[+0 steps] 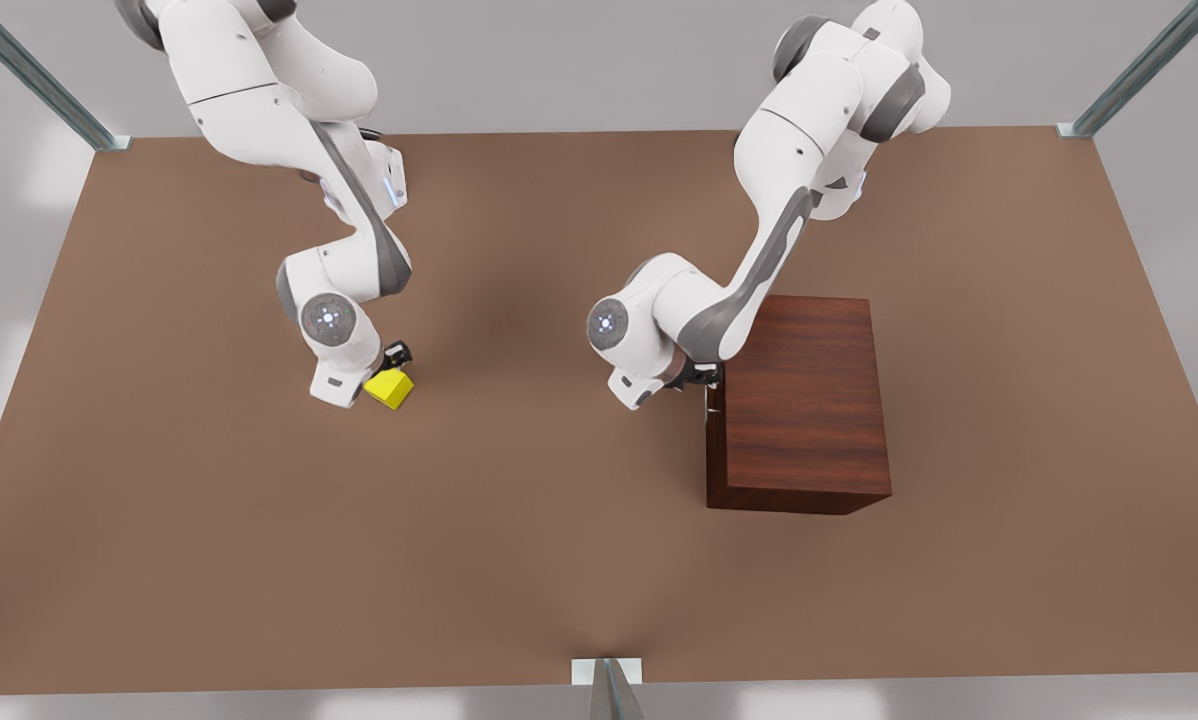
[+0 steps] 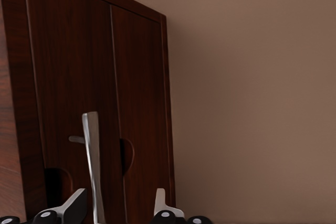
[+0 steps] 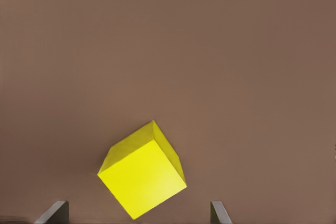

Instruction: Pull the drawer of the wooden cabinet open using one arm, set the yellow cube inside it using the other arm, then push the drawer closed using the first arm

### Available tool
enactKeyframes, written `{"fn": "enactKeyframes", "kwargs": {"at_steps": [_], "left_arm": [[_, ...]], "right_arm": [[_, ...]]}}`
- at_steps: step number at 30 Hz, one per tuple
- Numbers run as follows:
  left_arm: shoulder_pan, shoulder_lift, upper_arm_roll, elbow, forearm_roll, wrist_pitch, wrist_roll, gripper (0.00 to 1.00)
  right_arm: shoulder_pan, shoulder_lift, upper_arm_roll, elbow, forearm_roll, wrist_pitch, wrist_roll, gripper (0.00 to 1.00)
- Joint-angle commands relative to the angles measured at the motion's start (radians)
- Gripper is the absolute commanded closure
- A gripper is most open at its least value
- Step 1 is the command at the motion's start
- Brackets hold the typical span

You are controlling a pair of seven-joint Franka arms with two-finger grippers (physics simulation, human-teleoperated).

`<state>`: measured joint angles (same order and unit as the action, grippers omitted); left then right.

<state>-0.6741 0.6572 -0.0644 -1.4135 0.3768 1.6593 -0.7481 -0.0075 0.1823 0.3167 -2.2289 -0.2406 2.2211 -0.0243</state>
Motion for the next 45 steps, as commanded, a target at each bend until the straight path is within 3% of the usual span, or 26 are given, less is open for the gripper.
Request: {"fn": "enactKeyframes", "kwargs": {"at_steps": [1,8,13,36,38,40,43,45], "left_arm": [[0.001,-0.001,0.000,-0.002,0.001,0.023,-0.045,0.28],[-0.009,0.004,-0.002,-0.002,-0.009,0.045,-0.057,0.33],[-0.041,0.004,-0.003,0.024,-0.053,0.045,-0.093,0.32],[-0.102,0.140,-0.025,0.237,-0.059,0.102,-0.142,0.32],[-0.111,0.137,-0.043,0.255,-0.061,0.077,-0.143,0.32],[-0.105,0.121,-0.107,0.366,-0.075,-0.123,-0.137,0.29],[-0.078,0.042,-0.149,0.375,-0.090,-0.245,-0.113,0.27],[0.047,-0.019,-0.149,0.373,-0.139,-0.299,0.081,0.15]], "right_arm": [[0.001,0.000,0.036,-0.009,-0.118,0.017,-0.086,0.00],[-0.091,0.039,0.055,-0.029,-0.118,0.065,-0.347,0.00],[-0.089,0.055,0.093,-0.028,-0.118,0.075,-0.358,0.00],[-0.123,0.094,0.094,-0.028,-0.118,0.091,-0.399,0.00],[-0.114,0.108,0.097,-0.028,-0.118,0.098,-0.399,0.00],[-0.115,0.108,0.114,-0.025,-0.118,0.097,-0.396,0.00],[-0.118,0.117,0.114,-0.025,-0.121,0.098,-0.399,0.00],[-0.124,0.128,0.114,-0.025,-0.137,0.107,-0.401,0.00]]}}
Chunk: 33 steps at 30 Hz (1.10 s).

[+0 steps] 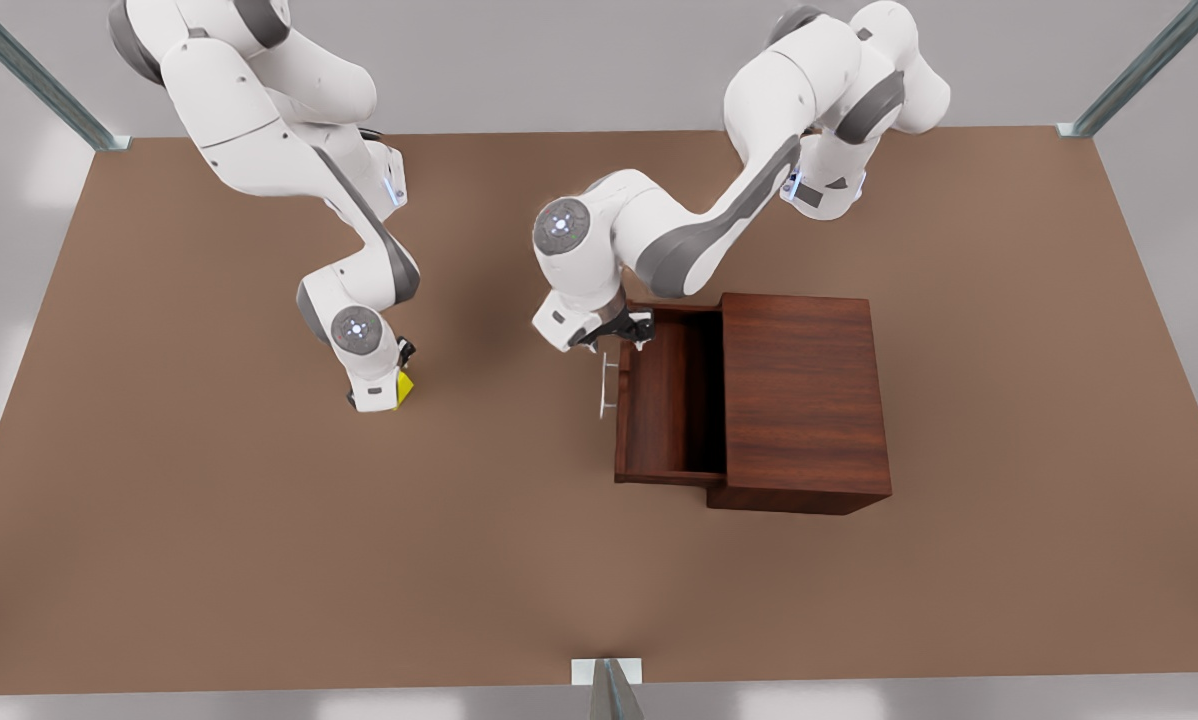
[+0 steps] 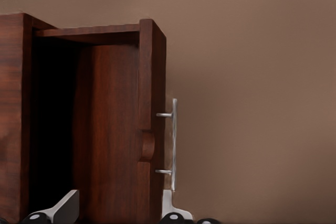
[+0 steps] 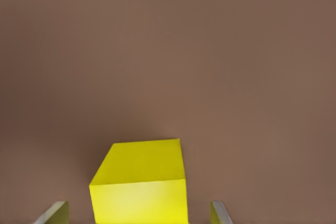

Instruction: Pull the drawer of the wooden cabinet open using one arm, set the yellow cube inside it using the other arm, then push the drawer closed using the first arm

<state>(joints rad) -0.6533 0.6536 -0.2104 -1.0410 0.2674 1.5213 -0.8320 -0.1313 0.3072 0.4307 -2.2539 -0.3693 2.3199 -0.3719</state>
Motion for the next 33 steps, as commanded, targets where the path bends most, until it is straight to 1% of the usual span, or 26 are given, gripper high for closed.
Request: {"fn": "enactKeyframes", "kwargs": {"at_steps": [1,4,6,7,8,9,10,11,12,13,14,15,17,18,19,20,21,23,24,25,26,27,28,29,31,33], "left_arm": [[0.092,-0.031,-0.001,0.001,-0.054,-0.167,0.266,0.14],[0.308,-0.055,0.000,0.001,-0.165,-0.177,0.511,0.14],[0.425,-0.062,0.002,0.001,-0.168,-0.216,0.637,0.12],[0.478,-0.062,0.003,0.001,-0.166,-0.216,0.697,0.03],[0.512,-0.063,0.006,-0.001,-0.166,-0.216,0.731,0.00],[0.572,-0.063,0.002,-0.001,-0.198,-0.214,0.729,0.00],[0.619,-0.069,0.011,-0.001,-0.295,-0.208,0.608,0.14],[0.671,-0.072,0.011,-0.001,-0.402,-0.204,0.340,0.34],[0.676,-0.075,0.009,-0.001,-0.442,-0.204,0.073,0.55],[0.666,-0.085,0.002,-0.001,-0.447,-0.181,-0.239,0.78],[0.635,-0.083,0.006,-0.002,-0.462,-0.106,-0.522,0.79],[0.620,-0.081,0.008,-0.008,-0.465,-0.032,-0.692,0.79],[0.613,-0.080,0.005,-0.007,-0.465,0.014,-0.986,0.79],[0.618,-0.078,0.005,-0.007,-0.465,0.014,-1.121,0.79],[0.613,-0.078,0.009,-0.007,-0.459,0.023,-1.249,0.79],[0.613,-0.080,0.011,-0.007,-0.424,0.039,-1.346,0.79],[0.610,-0.080,0.009,-0.007,-0.387,0.034,-1.378,0.79],[0.598,-0.085,0.006,-0.007,-0.382,0.034,-1.446,0.79],[0.593,-0.110,0.008,-0.007,-0.384,0.017,-1.455,0.79],[0.593,-0.164,0.009,-0.037,-0.376,-0.007,-1.454,0.79],[0.581,-0.235,0.009,-0.146,-0.353,0.025,-1.455,0.79],[0.583,-0.295,0.009,-0.249,-0.353,0.086,-1.455,0.79],[0.586,-0.295,0.009,-0.251,-0.353,0.091,-1.454,0.79],[0.592,-0.295,0.011,-0.251,-0.353,0.097,-1.443,0.79],[0.590,-0.285,0.012,-0.251,-0.353,0.099,-1.440,0.79],[0.593,-0.285,0.012,-0.252,-0.355,0.097,-1.397,0.79]], "right_arm": [[-0.001,0.006,0.000,0.000,-0.010,0.013,-0.053,0.00],[-0.002,0.030,0.000,0.002,-0.036,0.035,-0.053,0.00],[-0.002,0.036,0.000,0.002,-0.036,0.047,-0.053,0.00],[-0.004,0.038,0.000,0.002,-0.045,0.052,-0.053,0.00],[-0.008,0.046,0.000,0.002,-0.048,0.061,-0.053,0.00],[-0.018,0.053,0.000,0.000,-0.060,0.065,-0.053,0.00],[-0.019,0.066,0.000,0.002,-0.080,0.079,-0.053,0.00],[-0.021,0.073,0.000,0.002,-0.094,0.091,-0.053,0.00],[-0.027,0.079,0.000,0.004,-0.096,0.095,-0.053,0.00],[-0.025,0.085,0.000,0.004,-0.096,0.107,-0.051,0.00],[-0.027,0.089,0.000,0.004,-0.096,0.110,-0.051,0.00],[-0.027,0.087,0.000,0.002,-0.096,0.107,-0.051,0.00],[-0.034,0.082,0.000,-0.001,-0.096,0.104,-0.051,0.00],[-0.037,0.084,0.000,-0.003,-0.096,0.105,-0.051,0.03],[-0.036,0.085,0.000,-0.003,-0.097,0.107,-0.051,0.24],[-0.034,0.085,0.000,-0.001,-0.096,0.107,-0.051,0.36],[-0.034,0.087,0.000,-0.001,-0.096,0.107,-0.051,0.40],[-0.034,0.085,0.002,-0.001,-0.096,0.107,-0.051,0.43],[-0.036,0.085,0.002,0.000,-0.096,0.105,-0.051,0.43],[-0.045,0.075,0.006,0.000,-0.096,0.104,-0.048,0.43],[-0.140,0.055,0.098,0.004,-0.096,0.089,-0.048,0.43],[-0.293,0.055,0.255,0.022,-0.094,0.047,-0.036,0.43],[-0.343,0.050,0.316,0.051,-0.094,0.003,-0.036,0.43],[-0.387,0.041,0.399,0.149,-0.094,-0.123,-0.035,0.43],[-0.384,0.044,0.473,0.338,-0.088,-0.296,-0.024,0.43],[-0.381,0.049,0.511,0.428,-0.083,-0.329,0.014,0.43]]}}
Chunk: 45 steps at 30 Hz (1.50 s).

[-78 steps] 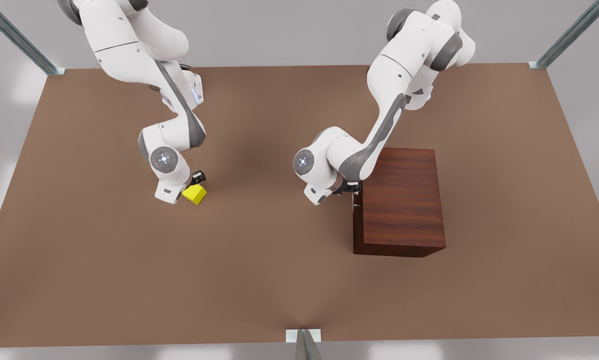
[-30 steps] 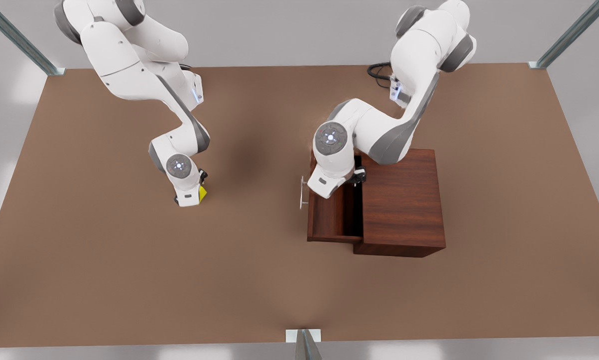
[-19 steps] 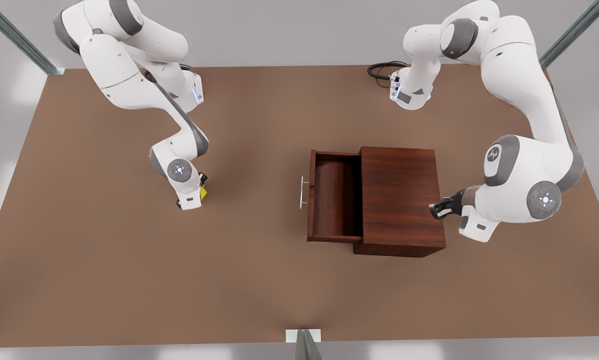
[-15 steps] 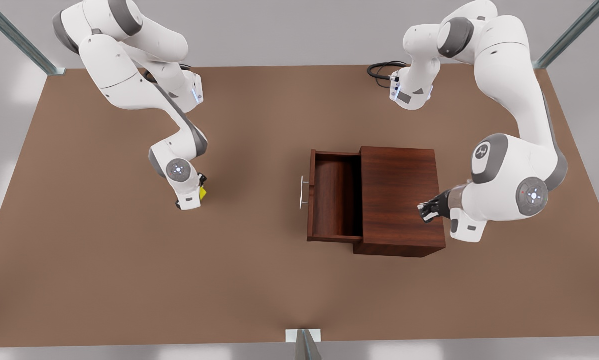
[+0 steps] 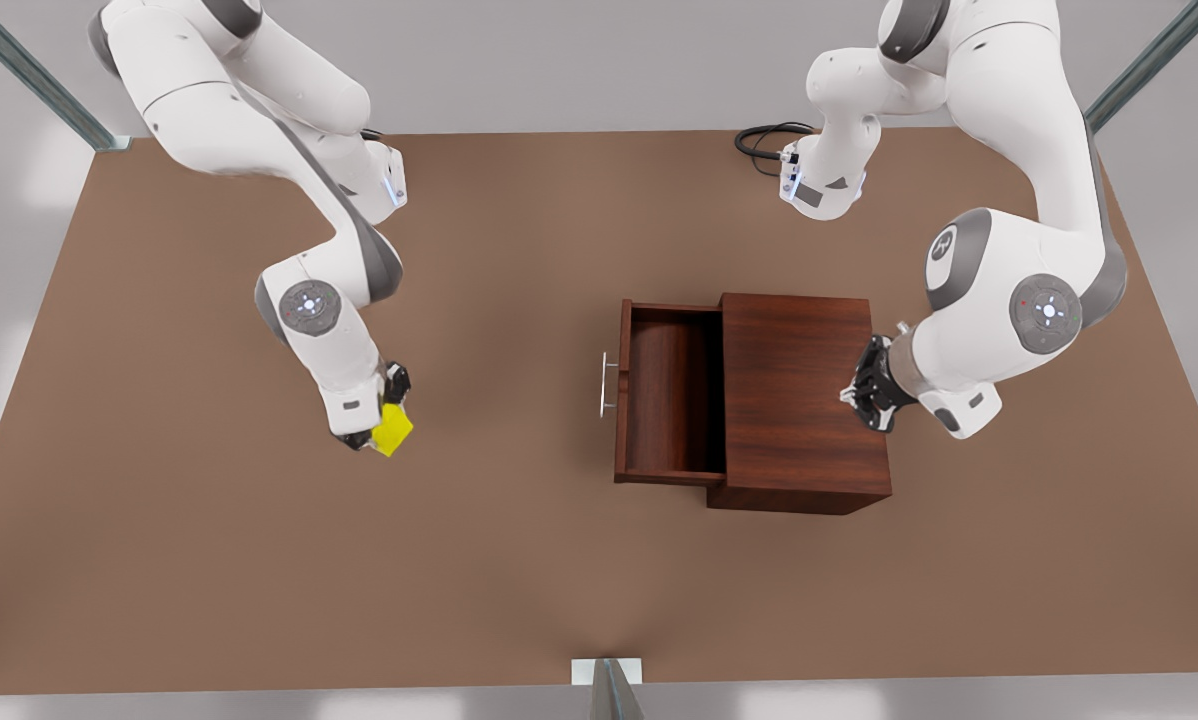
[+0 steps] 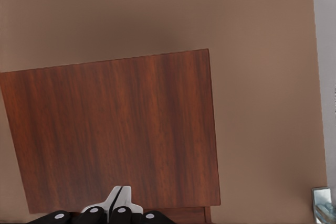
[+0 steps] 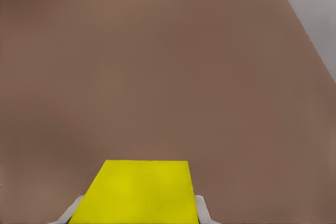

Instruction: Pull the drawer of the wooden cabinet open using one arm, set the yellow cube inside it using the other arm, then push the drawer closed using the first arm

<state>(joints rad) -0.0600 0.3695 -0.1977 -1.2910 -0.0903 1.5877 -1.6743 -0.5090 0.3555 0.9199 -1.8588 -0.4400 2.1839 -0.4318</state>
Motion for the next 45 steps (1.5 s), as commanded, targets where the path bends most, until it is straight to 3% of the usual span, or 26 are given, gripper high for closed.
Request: {"fn": "enactKeyframes", "kwargs": {"at_steps": [1,4,8,14,17,18,21,22,23,24,27,28,30,31,32,33,35,36,37,41,45], "left_arm": [[0.005,-0.001,0.000,-0.001,0.003,0.031,-0.553,0.79],[0.006,0.002,0.000,-0.001,0.003,0.031,-0.552,0.79],[0.011,0.003,0.000,-0.001,-0.002,0.026,-0.489,0.79],[0.002,0.012,0.000,-0.001,0.001,0.003,-0.357,0.79],[-0.006,0.012,-0.003,-0.001,0.003,0.003,-0.343,0.79],[-0.006,0.014,-0.003,-0.001,0.003,0.003,-0.343,0.79],[-0.006,0.017,-0.003,-0.001,0.003,0.000,-0.331,0.79],[-0.006,0.017,-0.003,-0.001,0.003,0.000,-0.331,0.79],[-0.006,0.017,-0.003,-0.001,0.003,0.000,-0.331,0.79],[-0.006,0.017,-0.003,-0.001,0.003,0.000,-0.331,0.79],[-0.020,0.019,-0.005,-0.001,0.001,0.003,-0.324,0.79],[-0.024,0.023,-0.008,0.001,-0.003,0.011,-0.324,0.79],[-0.072,0.034,-0.006,0.001,-0.039,0.031,-0.311,0.79],[-0.106,0.048,-0.008,0.004,-0.042,0.051,-0.312,0.79],[-0.121,0.054,-0.006,0.004,-0.068,0.069,-0.315,0.79],[-0.150,0.060,-0.006,0.004,-0.091,0.100,-0.317,0.79],[-0.264,0.112,-0.006,0.009,-0.086,0.196,-0.350,0.79],[-0.334,0.135,-0.005,0.009,-0.080,0.279,-0.429,0.79],[-0.380,0.158,-0.003,0.009,-0.075,0.379,-0.496,0.79],[-0.541,0.256,0.001,0.024,0.010,0.718,-0.717,0.79],[-0.607,0.353,0.003,0.038,0.145,0.900,-0.898,0.79]], "right_arm": [[0.010,0.003,0.027,0.079,0.007,-0.234,0.114,0.43],[0.170,0.008,0.028,0.246,0.044,-0.369,0.349,0.43],[0.471,0.175,0.004,0.458,0.033,-0.432,0.717,0.42],[1.003,0.371,-0.332,0.831,0.015,-0.444,0.841,0.42],[1.040,0.422,-0.343,0.849,0.014,-0.343,0.878,0.42],[1.099,0.433,-0.403,0.851,0.014,-0.302,0.883,0.42],[1.161,0.496,-0.441,0.905,0.015,-0.216,0.926,0.42],[1.169,0.511,-0.443,0.905,0.014,-0.188,0.929,0.39],[1.176,0.513,-0.458,0.905,0.014,-0.182,0.927,0.11],[1.190,0.511,-0.469,0.905,0.014,-0.188,0.927,0.00],[1.190,0.505,-0.469,0.905,0.014,-0.200,0.921,0.00],[1.161,0.479,-0.470,0.903,0.012,-0.291,0.921,0.00],[0.916,0.284,-0.411,0.827,0.023,-0.486,0.921,0.00],[0.654,0.192,-0.267,0.739,0.052,-0.535,0.912,0.00],[0.356,0.171,-0.049,0.684,0.066,-0.568,0.897,0.00],[0.181,0.000,-0.016,0.575,0.082,-0.589,0.826,0.00],[0.533,-0.213,-0.766,0.416,0.403,-0.586,0.475,0.00],[0.546,-0.256,-0.838,0.334,0.417,-0.567,0.439,0.00],[0.580,-0.244,-0.882,0.331,0.417,-0.567,0.415,0.00],[0.593,-0.181,-0.874,0.400,0.422,-0.578,0.432,0.00],[0.593,-0.179,-0.868,0.411,0.420,-0.584,0.458,0.00]]}}
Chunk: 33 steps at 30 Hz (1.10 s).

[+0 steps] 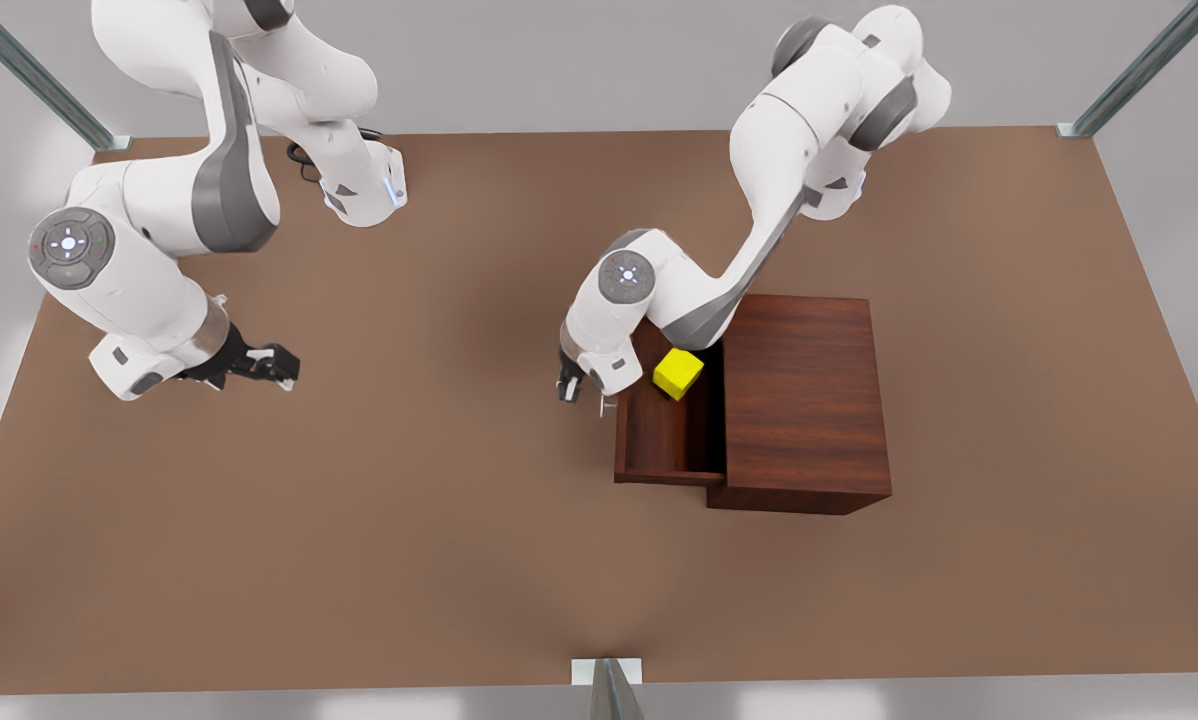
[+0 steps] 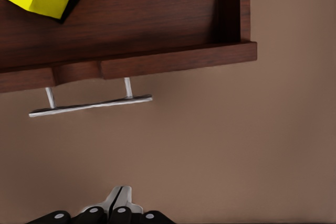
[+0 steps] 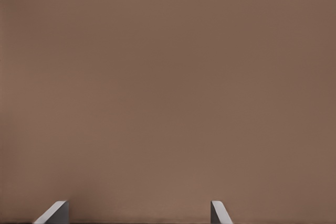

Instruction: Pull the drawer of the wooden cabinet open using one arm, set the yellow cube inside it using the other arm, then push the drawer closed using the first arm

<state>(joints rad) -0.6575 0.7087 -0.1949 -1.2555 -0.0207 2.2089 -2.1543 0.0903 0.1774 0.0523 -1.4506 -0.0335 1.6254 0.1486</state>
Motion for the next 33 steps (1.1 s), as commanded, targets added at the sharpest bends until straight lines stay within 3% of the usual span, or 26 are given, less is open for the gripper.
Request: {"fn": "enactKeyframes", "kwargs": {"at_steps": [1,12,17,33], "left_arm": [[-0.031,0.040,0.000,0.001,0.114,0.279,-0.420,0.79],[0.006,0.069,0.000,-0.102,0.191,0.098,-0.231,0.79],[0.018,0.054,-0.005,-0.102,0.182,-0.044,-0.119,0.79],[0.099,0.005,-0.011,-0.102,0.102,-0.222,0.114,0.79]], "right_arm": [[-0.007,-0.001,0.000,0.004,0.015,-0.025,-0.126,0.00],[-0.009,0.001,0.004,0.049,0.014,-0.025,-0.121,0.00],[-0.007,0.001,0.006,0.047,0.014,-0.027,-0.122,0.00],[-0.007,0.001,0.006,0.045,0.015,-0.041,-0.122,0.00]]}}
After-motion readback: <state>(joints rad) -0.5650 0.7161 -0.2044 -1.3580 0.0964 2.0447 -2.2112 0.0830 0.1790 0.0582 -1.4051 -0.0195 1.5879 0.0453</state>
